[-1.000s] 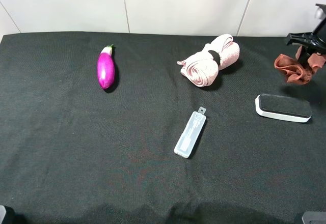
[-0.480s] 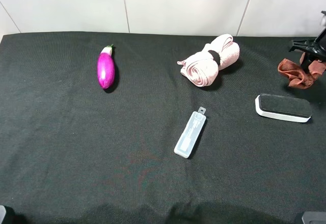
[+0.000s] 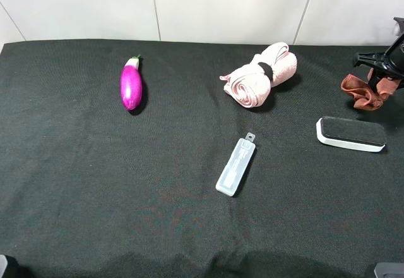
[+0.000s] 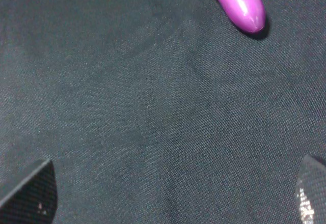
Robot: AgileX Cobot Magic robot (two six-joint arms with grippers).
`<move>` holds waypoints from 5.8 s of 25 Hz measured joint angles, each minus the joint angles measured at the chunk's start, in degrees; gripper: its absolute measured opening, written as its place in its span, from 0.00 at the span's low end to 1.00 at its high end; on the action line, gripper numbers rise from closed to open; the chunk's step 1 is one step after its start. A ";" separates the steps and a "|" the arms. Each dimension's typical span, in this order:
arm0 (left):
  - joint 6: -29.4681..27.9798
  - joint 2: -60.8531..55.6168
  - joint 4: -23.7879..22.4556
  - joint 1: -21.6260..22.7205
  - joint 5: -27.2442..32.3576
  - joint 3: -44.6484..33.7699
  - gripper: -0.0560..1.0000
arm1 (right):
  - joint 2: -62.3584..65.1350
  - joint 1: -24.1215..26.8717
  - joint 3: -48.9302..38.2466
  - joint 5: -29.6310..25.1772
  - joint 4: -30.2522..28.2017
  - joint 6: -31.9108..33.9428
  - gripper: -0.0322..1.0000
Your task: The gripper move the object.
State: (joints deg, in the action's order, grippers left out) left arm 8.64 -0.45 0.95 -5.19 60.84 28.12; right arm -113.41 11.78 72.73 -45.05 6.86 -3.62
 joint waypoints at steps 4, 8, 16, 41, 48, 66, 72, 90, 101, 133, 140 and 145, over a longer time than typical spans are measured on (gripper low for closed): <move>0.00 0.00 0.00 0.00 0.00 0.00 0.99 | 0.00 0.00 0.00 0.18 0.00 0.00 0.17; 0.00 0.00 0.00 0.00 0.00 0.00 0.99 | 0.00 0.00 0.00 0.12 0.17 0.17 0.27; 0.00 0.00 0.00 0.00 0.00 0.00 0.99 | 0.00 0.00 0.00 -2.44 0.42 0.17 0.68; 0.00 0.00 0.00 0.00 0.00 0.00 0.99 | 7.27 0.00 -0.04 -8.64 2.59 -0.23 0.70; 0.00 0.00 0.00 0.00 0.00 0.00 0.99 | 13.01 -0.11 -0.04 -14.28 2.61 -0.76 0.70; 0.00 0.00 0.00 0.00 0.00 0.00 0.99 | 29.06 -0.32 -0.04 -24.81 2.72 -2.24 0.70; 0.00 0.00 0.00 0.00 0.00 0.00 0.99 | 35.42 -4.80 -0.14 -24.90 -0.37 -1.77 0.70; 0.00 0.00 0.00 0.00 0.00 0.00 0.99 | 62.07 -6.95 -17.48 -25.07 -3.69 0.80 0.70; 0.00 0.00 0.00 0.00 0.00 0.00 0.99 | 82.11 -6.95 -27.74 -25.24 -6.24 0.80 0.70; 0.00 0.00 0.00 0.00 0.00 0.00 0.99 | 113.73 -7.13 -44.11 -13.67 -7.29 0.80 0.70; 0.00 0.00 0.00 0.00 0.00 0.00 0.99 | 113.73 -7.13 -44.11 -13.67 -7.29 0.80 0.70; 0.00 0.00 0.00 0.00 0.00 0.00 0.99 | 113.73 -7.13 -44.11 -13.67 -6.86 0.80 0.70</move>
State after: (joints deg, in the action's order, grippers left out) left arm 8.64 -0.45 0.95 -5.19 60.84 28.12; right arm 0.33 4.65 28.62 -58.72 0.00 -2.82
